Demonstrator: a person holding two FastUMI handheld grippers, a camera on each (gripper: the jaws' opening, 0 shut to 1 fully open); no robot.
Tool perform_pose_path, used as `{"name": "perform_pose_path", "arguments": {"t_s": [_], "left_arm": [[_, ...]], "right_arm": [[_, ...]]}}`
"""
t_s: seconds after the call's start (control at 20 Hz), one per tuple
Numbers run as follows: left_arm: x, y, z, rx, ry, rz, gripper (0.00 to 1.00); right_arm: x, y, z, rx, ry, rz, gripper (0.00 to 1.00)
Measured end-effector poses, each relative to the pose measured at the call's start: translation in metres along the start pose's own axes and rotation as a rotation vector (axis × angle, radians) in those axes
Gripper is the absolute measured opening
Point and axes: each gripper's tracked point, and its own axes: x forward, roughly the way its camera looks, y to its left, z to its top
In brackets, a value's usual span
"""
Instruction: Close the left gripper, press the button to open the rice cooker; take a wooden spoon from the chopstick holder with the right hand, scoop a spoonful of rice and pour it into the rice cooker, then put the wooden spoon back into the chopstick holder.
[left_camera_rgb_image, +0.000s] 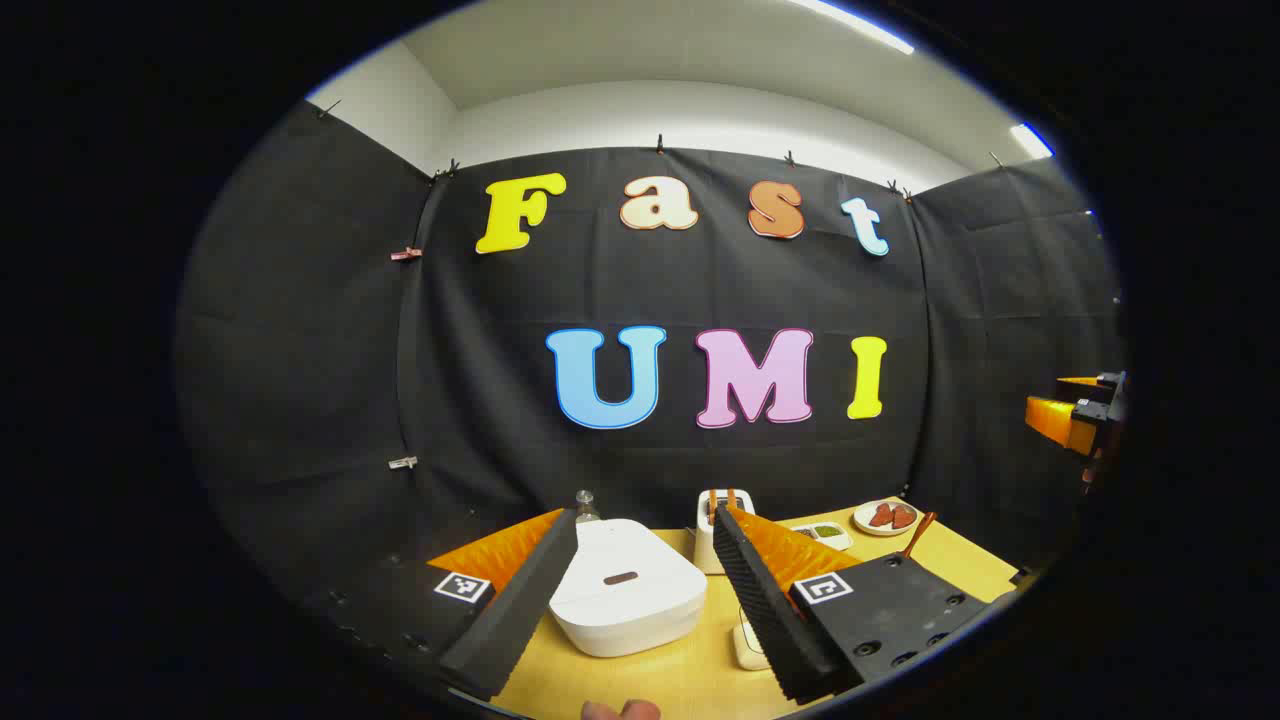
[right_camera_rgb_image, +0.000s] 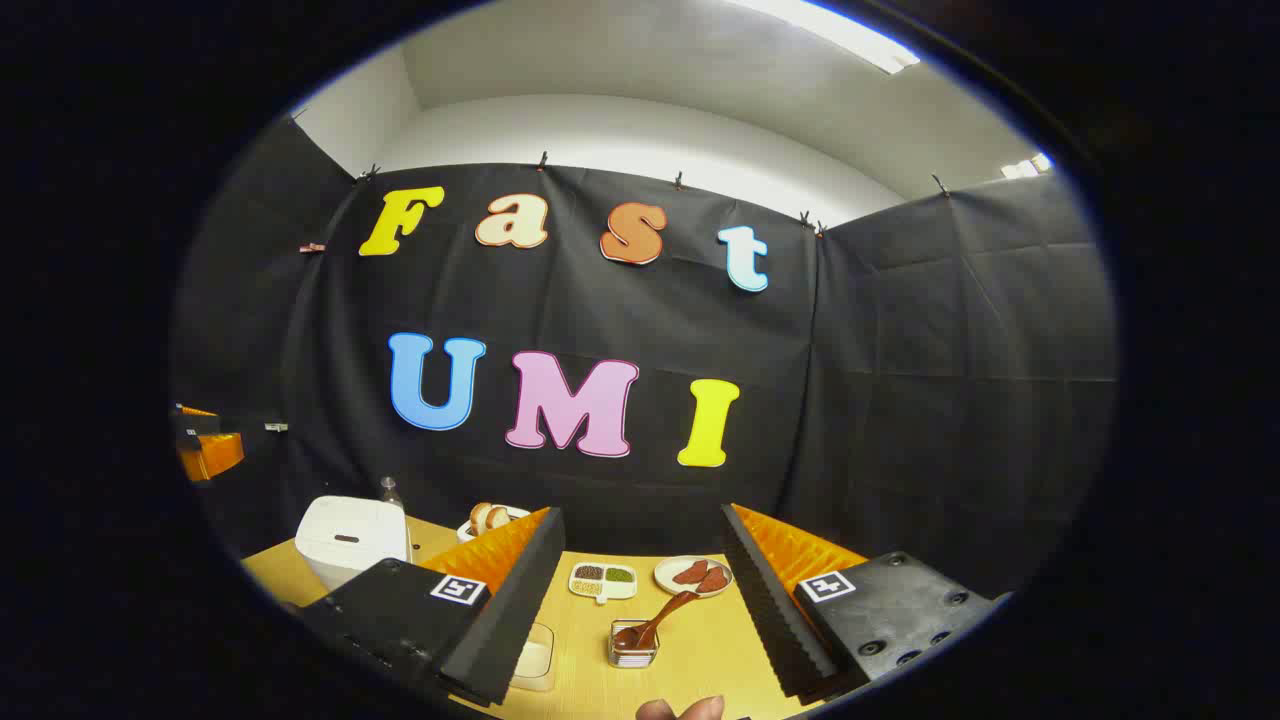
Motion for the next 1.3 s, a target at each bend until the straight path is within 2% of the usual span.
{"name": "perform_pose_path", "arguments": {"t_s": [0.3, 1.0, 1.3], "left_arm": [[-0.007, -0.001, 0.006, 0.025, -0.026, 0.011, 0.95], [-0.012, 0.002, 0.007, 0.017, -0.03, 0.009, 0.94], [-0.018, 0.02, 0.007, 0.028, -0.035, 0.024, 0.95]], "right_arm": [[-0.007, 0.003, -0.006, 0.02, 0.014, 0.023, 0.97], [-0.017, -0.002, -0.004, -0.004, 0.008, 0.016, 0.98], [-0.014, 0.008, -0.005, -0.019, 0.012, 0.02, 0.98]]}}
